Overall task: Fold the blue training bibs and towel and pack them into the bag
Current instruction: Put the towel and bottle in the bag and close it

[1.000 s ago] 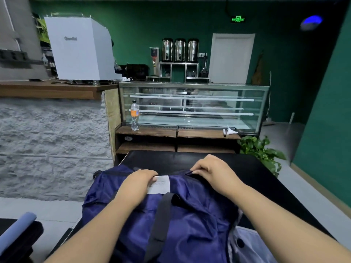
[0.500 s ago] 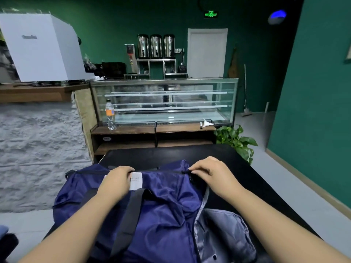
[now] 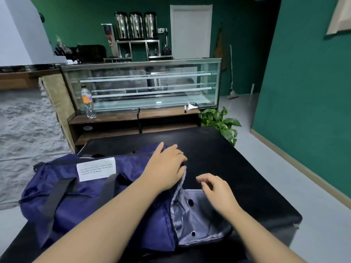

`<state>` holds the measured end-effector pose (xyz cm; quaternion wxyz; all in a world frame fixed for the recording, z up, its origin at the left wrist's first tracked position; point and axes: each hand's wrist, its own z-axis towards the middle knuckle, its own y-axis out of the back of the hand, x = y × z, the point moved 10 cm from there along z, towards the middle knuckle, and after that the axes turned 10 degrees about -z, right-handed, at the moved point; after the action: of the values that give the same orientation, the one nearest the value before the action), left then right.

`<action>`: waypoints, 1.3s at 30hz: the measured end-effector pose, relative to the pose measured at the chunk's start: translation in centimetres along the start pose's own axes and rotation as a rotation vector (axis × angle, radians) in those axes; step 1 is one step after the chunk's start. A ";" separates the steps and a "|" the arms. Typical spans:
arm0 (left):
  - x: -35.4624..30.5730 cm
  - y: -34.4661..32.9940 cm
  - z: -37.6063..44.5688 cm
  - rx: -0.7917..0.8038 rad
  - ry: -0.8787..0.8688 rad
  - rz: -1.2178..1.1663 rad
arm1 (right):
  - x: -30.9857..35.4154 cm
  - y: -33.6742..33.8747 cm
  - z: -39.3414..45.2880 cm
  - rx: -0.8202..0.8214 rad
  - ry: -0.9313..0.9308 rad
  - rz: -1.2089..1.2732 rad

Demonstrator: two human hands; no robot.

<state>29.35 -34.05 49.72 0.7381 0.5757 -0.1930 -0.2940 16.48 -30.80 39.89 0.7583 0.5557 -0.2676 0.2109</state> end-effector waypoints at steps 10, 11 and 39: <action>6.2 -5.4 -1.3 0.117 0.292 -0.250 | -9.5 -3.9 -3.5 0.198 -0.456 -0.304; 6.3 -5.5 -1.3 0.106 0.281 -0.255 | -9.9 -4.2 -3.7 0.219 -0.503 -0.263; 3.8 -4.3 -2.2 -0.088 -0.074 -0.386 | -4.2 -9.0 0.8 0.066 -0.451 0.522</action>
<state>32.66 -35.66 44.83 0.6850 0.5579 -0.0930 -0.4592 18.71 -34.31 30.84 0.5824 0.5253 -0.5547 0.2779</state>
